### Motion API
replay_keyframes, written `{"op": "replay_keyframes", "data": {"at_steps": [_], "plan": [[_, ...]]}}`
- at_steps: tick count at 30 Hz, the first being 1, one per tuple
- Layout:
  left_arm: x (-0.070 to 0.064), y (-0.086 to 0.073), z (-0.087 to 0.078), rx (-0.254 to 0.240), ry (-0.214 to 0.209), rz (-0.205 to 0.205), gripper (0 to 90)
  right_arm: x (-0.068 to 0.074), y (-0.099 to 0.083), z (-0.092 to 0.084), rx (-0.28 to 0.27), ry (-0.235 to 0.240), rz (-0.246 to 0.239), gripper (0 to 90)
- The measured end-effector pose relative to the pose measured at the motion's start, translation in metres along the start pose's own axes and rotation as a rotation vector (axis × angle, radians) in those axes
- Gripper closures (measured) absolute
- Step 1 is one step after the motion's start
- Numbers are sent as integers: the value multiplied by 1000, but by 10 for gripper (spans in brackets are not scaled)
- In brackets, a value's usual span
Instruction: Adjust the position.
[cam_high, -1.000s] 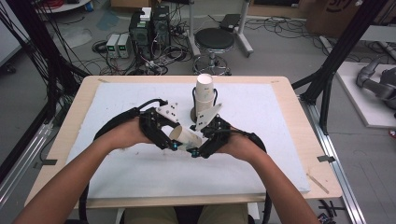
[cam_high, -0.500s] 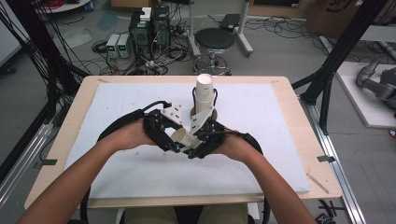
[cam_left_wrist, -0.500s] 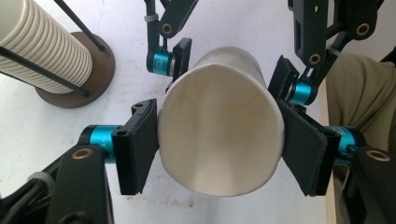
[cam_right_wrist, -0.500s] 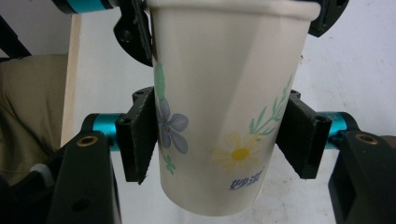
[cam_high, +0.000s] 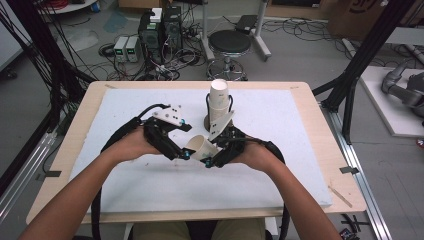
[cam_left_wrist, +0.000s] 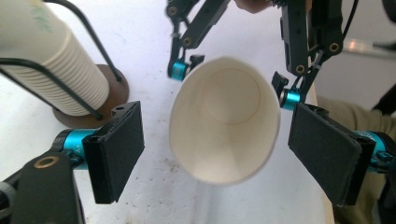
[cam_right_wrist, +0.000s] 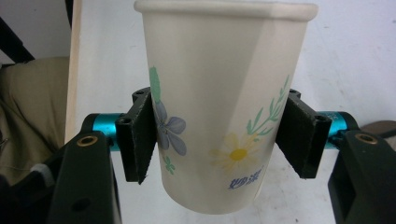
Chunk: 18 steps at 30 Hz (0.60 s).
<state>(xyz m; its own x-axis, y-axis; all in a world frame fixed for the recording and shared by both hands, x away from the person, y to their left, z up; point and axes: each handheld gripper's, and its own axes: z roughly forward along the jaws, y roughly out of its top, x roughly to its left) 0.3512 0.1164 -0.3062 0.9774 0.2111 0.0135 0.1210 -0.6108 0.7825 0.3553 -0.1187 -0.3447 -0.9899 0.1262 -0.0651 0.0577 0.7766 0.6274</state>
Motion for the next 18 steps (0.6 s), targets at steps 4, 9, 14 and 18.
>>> {"op": "replay_keyframes", "data": {"at_steps": [4, 9, 14, 18], "plan": [[2, -12, -10, -83, 11, -47, 183, -3, -6, -6, -10, -11, 17, 358], [1, -27, -13, -159, 18, -86, 183, -6, -21, -10, -32, -29, 55, 355], [1, -45, -13, -221, 47, -123, 184, -7, -41, -16, -76, -56, 121, 343], [-1, -59, -12, -278, 80, -145, 183, -6, -59, -25, -133, -99, 159, 341]]}}
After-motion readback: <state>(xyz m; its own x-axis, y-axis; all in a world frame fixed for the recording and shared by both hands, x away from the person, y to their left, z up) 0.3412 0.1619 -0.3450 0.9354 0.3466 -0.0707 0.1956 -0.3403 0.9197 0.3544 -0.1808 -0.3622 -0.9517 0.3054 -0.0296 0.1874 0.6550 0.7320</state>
